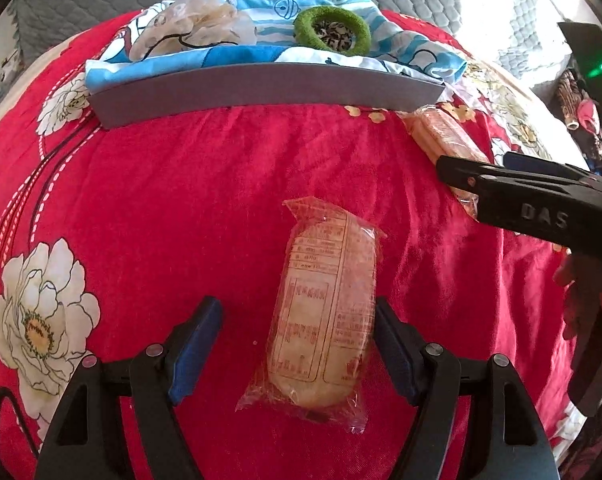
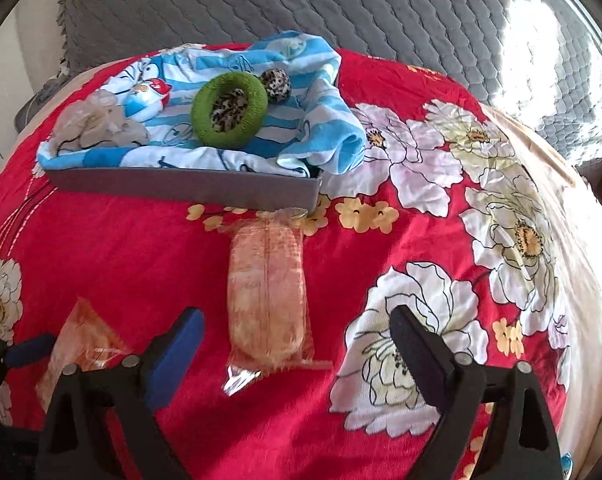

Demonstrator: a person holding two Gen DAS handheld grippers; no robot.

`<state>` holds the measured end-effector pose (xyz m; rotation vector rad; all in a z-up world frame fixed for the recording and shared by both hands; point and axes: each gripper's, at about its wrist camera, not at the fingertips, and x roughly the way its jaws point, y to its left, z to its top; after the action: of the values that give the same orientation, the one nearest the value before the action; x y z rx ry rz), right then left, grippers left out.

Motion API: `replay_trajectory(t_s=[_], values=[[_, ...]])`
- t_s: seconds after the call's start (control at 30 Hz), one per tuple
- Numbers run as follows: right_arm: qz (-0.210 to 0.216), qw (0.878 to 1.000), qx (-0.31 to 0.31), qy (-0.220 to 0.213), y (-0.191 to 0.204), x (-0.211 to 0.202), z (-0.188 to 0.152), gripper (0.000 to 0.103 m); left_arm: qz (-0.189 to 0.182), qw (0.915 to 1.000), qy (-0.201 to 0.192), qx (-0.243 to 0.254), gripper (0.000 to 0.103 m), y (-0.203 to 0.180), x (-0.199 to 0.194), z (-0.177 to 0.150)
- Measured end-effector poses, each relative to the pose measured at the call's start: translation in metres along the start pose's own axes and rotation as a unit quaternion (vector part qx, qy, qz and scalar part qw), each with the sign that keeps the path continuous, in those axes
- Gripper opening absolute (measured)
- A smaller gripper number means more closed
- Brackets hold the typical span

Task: Organize objects
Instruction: 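Lower the open right tool over the nearer wrapped snack packet and close it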

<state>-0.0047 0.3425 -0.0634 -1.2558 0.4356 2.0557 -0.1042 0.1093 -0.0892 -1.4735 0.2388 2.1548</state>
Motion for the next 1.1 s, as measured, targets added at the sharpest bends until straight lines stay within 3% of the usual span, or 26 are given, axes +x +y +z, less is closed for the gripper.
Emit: replay_trajectory(t_s=[0.13, 0.3, 0.47, 0.77, 1.1], values=[[0.004, 1.000, 0.007, 0.013, -0.002, 0.009, 0.002, 0.082, -0.004, 1.0000, -0.002, 0.001, 0.073, -0.001, 0.000, 0.001], [0.000, 1.000, 0.009, 0.017, -0.002, 0.013, 0.001, 0.077, -0.009, 1.0000, -0.004, 0.002, 0.058, -0.003, -0.002, 0.003], [0.000, 1.000, 0.011, 0.014, -0.001, 0.012, 0.002, 0.063, -0.014, 0.9999, -0.006, 0.003, 0.044, -0.004, -0.006, 0.003], [0.009, 1.000, 0.013, 0.005, -0.004, 0.001, 0.004, 0.039, -0.025, 0.9997, -0.005, -0.007, 0.040, 0.002, -0.010, 0.003], [0.037, 0.999, 0.023, -0.019, -0.004, -0.027, -0.004, 0.038, -0.018, 0.9997, -0.014, -0.011, 0.040, 0.007, -0.019, 0.006]])
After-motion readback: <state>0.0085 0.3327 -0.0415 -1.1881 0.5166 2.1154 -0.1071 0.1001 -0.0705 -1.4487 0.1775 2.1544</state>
